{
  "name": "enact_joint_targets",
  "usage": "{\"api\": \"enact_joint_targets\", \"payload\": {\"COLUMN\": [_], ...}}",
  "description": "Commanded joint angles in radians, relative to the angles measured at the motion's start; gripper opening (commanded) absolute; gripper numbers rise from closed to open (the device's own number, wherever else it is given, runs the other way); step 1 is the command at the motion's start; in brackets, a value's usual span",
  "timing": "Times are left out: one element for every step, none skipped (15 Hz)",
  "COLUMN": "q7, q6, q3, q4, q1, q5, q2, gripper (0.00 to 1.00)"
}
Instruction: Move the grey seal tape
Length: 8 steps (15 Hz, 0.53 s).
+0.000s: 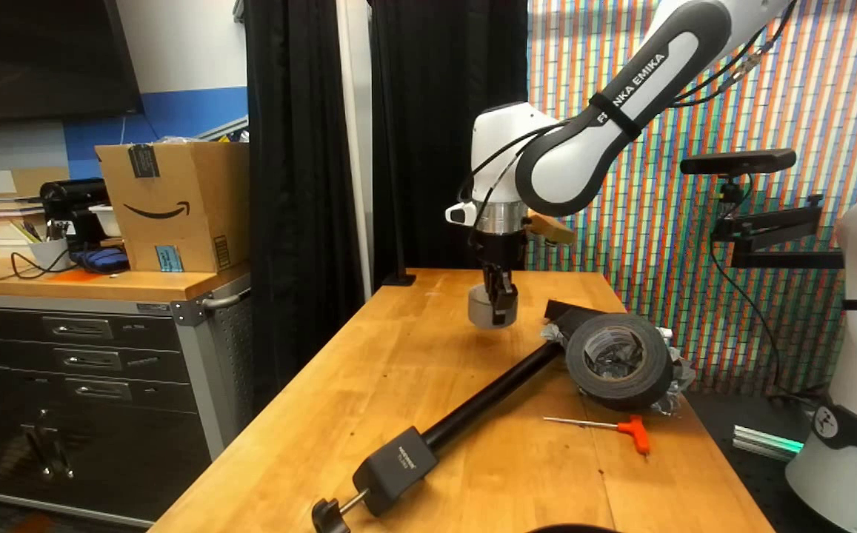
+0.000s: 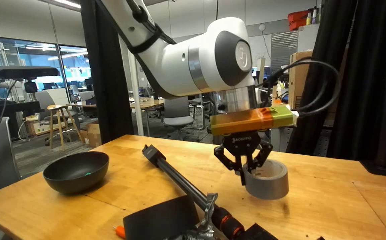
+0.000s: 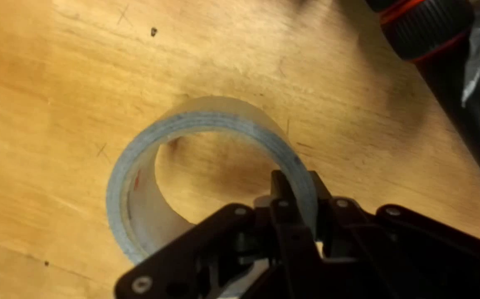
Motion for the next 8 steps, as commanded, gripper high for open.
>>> {"api": "enact_joint_targets", "payload": {"q7": [0.055, 0.066, 0.072, 0.082, 0.091, 0.105, 0.111, 0.114], "q6": [-0.069, -0.090, -0.104, -0.120, -0.139, -0.157, -0.180, -0.194], "q3": [0.050, 0.071, 0.088, 0.107, 0.127, 0.147, 0.167, 0.180], "q4": [0.018, 0.030, 0.038, 0.047, 0.057, 0.068, 0.078, 0.078], "q1": [0.043, 0.062, 0.076, 0.093, 0.111, 0.127, 0.146, 0.160], "q5": [-0.054, -0.055, -0.058, -0.063, -0.070, -0.079, -0.080, -0.076], "q2": [-0.092, -0.109, -0.119, -0.129, -0.137, -0.139, -0.145, -0.152], "gripper": [0.03, 0.03, 0.03, 0.03, 0.03, 0.03, 0.03, 0.03]}}
